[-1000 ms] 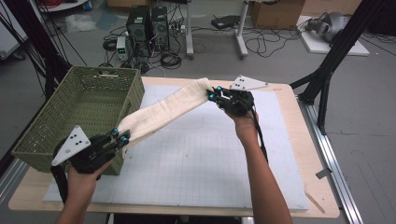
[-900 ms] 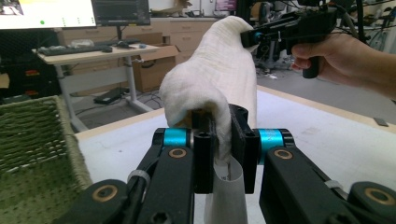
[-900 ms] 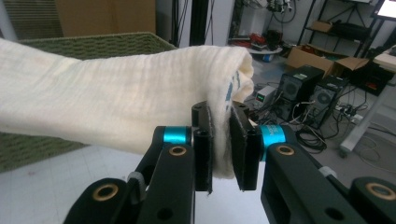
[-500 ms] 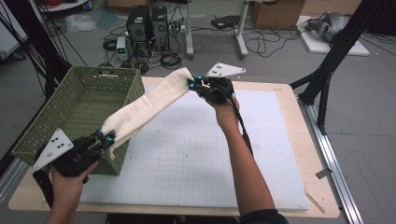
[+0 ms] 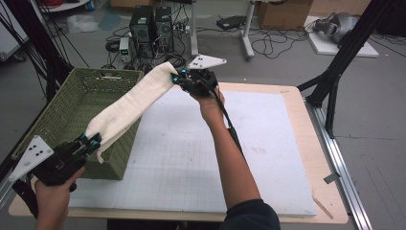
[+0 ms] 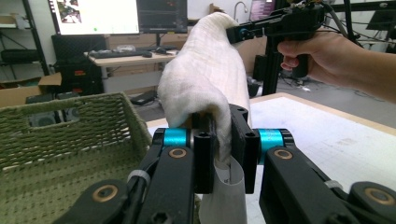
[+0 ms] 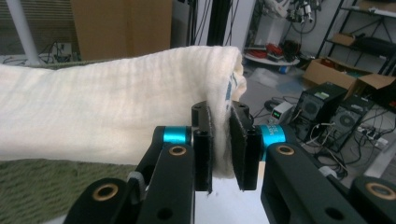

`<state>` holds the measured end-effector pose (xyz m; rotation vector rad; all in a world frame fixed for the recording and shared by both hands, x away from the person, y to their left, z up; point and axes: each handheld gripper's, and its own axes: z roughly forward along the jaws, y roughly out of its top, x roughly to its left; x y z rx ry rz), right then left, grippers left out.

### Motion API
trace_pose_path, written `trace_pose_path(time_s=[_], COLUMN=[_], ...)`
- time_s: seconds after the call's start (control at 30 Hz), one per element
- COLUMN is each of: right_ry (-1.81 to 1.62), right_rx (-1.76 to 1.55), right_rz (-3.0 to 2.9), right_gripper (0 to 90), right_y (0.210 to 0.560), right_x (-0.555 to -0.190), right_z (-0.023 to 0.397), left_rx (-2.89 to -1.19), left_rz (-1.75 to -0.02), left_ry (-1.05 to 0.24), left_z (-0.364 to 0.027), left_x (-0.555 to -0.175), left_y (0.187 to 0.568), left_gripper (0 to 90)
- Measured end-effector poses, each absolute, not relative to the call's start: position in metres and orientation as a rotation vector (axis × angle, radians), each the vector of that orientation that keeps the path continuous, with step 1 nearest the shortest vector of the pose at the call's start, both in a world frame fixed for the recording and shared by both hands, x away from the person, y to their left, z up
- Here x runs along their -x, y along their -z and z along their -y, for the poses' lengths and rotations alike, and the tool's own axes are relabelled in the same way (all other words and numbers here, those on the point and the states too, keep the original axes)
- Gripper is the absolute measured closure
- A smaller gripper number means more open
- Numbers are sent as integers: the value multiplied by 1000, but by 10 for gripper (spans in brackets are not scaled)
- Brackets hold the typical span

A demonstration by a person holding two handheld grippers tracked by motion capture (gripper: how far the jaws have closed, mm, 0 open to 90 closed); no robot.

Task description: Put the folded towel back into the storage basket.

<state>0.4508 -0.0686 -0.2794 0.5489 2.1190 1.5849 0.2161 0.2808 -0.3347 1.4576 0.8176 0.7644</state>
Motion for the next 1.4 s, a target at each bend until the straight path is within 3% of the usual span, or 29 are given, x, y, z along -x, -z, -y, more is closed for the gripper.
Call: trace_pose_path(time_s=[0.83,1.4], right_ry=[-1601,-1604], right_rx=[-532,-556], right_rz=[-2156,-2178], right_gripper=[804,804], right_y=[277,284], right_x=[-484,-501], right_z=[-23,-71], left_rx=[-1445,-1410], left_rz=[-943,-992], left_ry=[-876,-886], left_z=[-315,-331], left_x=[-211,-210], left_y=[340,344], left_gripper=[813,812])
